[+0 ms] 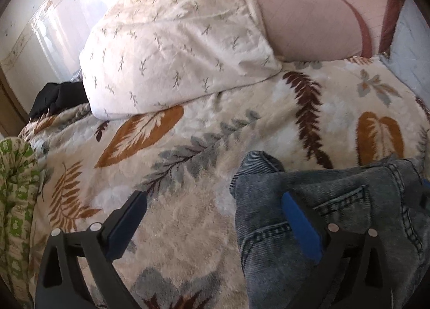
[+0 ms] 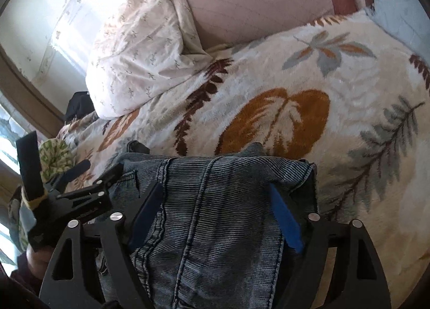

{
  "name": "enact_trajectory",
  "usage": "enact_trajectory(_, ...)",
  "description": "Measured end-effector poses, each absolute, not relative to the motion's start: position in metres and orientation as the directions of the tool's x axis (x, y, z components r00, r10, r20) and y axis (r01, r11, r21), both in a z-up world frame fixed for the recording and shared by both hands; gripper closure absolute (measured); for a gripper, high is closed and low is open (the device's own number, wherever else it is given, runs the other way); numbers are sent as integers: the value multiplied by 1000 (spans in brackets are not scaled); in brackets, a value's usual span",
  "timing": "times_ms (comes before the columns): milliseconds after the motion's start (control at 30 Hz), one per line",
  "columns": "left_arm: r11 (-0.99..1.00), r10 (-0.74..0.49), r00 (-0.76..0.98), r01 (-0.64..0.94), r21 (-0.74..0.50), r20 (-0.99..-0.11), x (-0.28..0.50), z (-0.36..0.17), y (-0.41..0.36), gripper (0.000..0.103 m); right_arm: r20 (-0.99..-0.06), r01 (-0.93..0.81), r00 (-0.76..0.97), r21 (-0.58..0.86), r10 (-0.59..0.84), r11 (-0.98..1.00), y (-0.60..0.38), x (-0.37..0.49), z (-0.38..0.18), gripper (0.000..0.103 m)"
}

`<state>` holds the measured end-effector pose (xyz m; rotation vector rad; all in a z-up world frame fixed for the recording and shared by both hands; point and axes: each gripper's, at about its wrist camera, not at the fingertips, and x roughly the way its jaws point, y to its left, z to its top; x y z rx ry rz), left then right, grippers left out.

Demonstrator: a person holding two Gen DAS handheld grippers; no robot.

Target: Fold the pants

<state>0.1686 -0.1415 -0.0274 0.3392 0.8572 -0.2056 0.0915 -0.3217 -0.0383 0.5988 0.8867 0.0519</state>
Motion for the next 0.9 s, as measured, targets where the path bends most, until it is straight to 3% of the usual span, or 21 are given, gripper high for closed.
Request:
enact_trajectory(100,944,-54,590,293,151,-805,181,-36,-137,0,-729,230,594,560,340,796,-327,98,-59,4)
enact_trajectory(400,953,-45,608,264,149,-793,174,-29,-138,2,-762,192,577,476,294,858,-311,100,-54,0)
enact_trajectory(667,942,-195,644,334,42,-740,113,16,-99,3,-597,155,715,644,364,750,-362,58,4,1)
enact_trajectory(900,904,-327,534,417,-94,-779,69,7,-79,2,-578,249,673,764,461,595,-395,14,-19,1)
